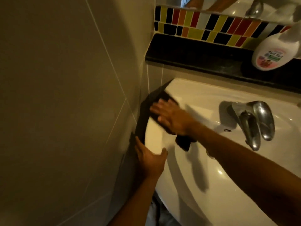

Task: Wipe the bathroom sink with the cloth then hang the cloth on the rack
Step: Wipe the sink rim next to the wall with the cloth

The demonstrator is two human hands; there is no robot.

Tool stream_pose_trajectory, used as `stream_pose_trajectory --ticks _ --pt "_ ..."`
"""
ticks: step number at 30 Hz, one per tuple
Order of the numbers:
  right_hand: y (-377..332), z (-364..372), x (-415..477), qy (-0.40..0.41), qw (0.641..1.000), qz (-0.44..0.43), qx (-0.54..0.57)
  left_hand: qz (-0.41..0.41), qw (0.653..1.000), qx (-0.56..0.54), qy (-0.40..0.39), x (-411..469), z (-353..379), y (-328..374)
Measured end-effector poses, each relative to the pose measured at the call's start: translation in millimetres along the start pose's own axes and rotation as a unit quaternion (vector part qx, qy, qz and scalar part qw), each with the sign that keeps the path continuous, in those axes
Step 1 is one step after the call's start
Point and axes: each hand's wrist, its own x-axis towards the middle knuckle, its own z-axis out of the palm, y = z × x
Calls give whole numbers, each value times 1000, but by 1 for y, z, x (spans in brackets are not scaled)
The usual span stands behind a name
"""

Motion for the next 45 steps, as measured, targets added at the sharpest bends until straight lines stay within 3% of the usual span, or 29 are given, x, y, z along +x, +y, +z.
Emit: stream_pose_trajectory --ticks 4,6,10,13,15,16,18,20,22,23,25,27,30,31,35,39,41,45 --pt "34 -15 47 78 977 183 -76 32 999 13 5 0 0 -3" --pt "21 -7 49 97 972 203 -64 32 999 13 -6 2 0 -5" --pt "-34 28 6 74 997 14 -21 38 998 -42 -20 1 -4 -5" --pt "-31 28 -8 21 998 -58 -17 19 994 -105 -35 -3 -7 -4" --pt "-11 14 4 -8 993 -93 -71 21 993 -116 -24 -3 -7 -4" --pt "2 6 15 2 993 -77 -86 31 994 -107 -17 -3 -7 -4" --pt "29 -6 35 70 993 43 -88 30 995 -95 -23 -3 -7 -5" --pt "39 -11 50 124 972 182 -84 22 993 -103 -45 -1 -7 -9" --pt "21 -2 50 156 955 242 -66 29 994 -90 -61 -1 -6 -12" --pt "4 6 43 168 957 232 -51 30 994 -84 -67 -1 -5 -13" --pt "-35 27 18 158 980 122 -13 20 993 -105 -51 1 -3 -12" --pt "-62 43 -9 85 996 -11 -10 5 986 -163 -26 2 -2 -9" --pt "-36 27 -3 11 993 -105 -50 -2 986 -165 -32 0 -1 -7" --pt "-21 21 8 21 994 -85 -68 -6 987 -158 -25 1 0 -8" --pt "41 -12 43 104 979 159 -77 -1 989 -142 -31 -2 -3 -8" --pt "20 -3 44 129 964 228 -43 9 987 -158 -36 1 -3 -12" --pt "-19 19 30 135 974 180 -32 3 982 -184 -32 2 -3 -10" --pt "-80 47 -21 41 998 -17 -40 39 978 -205 -16 5 -2 -12"
